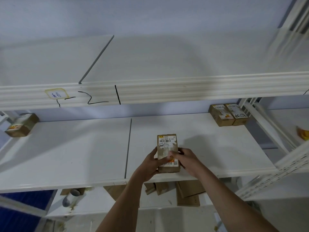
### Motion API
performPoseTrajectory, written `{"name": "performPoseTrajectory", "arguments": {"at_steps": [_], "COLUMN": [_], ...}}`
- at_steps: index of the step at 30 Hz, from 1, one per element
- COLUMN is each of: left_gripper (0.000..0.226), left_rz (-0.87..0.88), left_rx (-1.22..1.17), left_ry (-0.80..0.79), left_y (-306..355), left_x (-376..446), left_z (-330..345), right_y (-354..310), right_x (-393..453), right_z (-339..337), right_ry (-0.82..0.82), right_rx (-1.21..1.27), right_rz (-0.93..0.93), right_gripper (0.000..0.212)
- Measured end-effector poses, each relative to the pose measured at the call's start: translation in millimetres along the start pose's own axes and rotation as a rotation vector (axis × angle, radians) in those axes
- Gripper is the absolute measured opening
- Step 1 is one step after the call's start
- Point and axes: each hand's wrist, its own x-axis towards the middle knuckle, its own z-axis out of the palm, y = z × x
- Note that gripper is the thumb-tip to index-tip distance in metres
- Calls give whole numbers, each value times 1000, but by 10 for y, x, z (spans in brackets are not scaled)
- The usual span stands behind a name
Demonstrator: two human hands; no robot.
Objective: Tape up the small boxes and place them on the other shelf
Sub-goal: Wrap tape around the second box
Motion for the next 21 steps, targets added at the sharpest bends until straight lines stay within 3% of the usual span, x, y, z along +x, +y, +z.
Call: {"name": "performPoseTrajectory", "arguments": {"at_steps": [4, 8, 15, 19, 21], "left_gripper": [79, 73, 59, 66, 57], "left_rz": [-148, -111, -19, -18, -36], "left_rx": [60, 45, 5, 7, 47], "left_ry": [-103, -55, 81, 83, 121], "left_y": [-37, -70, -135, -123, -80], "left_x": [-18, 13, 6, -37, -49], "left_z": [-56, -96, -38, -79, -77], "right_y": [30, 15, 11, -1, 10], "right_x": [-51, -88, -59, -63, -39], "right_z": [-35, -81, -2, 30, 45], "right_ry": [-41, -219, -173, -168, -166], "right_rx": [127, 113, 66, 72, 99], "right_rz": [37, 124, 65, 52, 69], "right_gripper": [46, 52, 39, 43, 47]}}
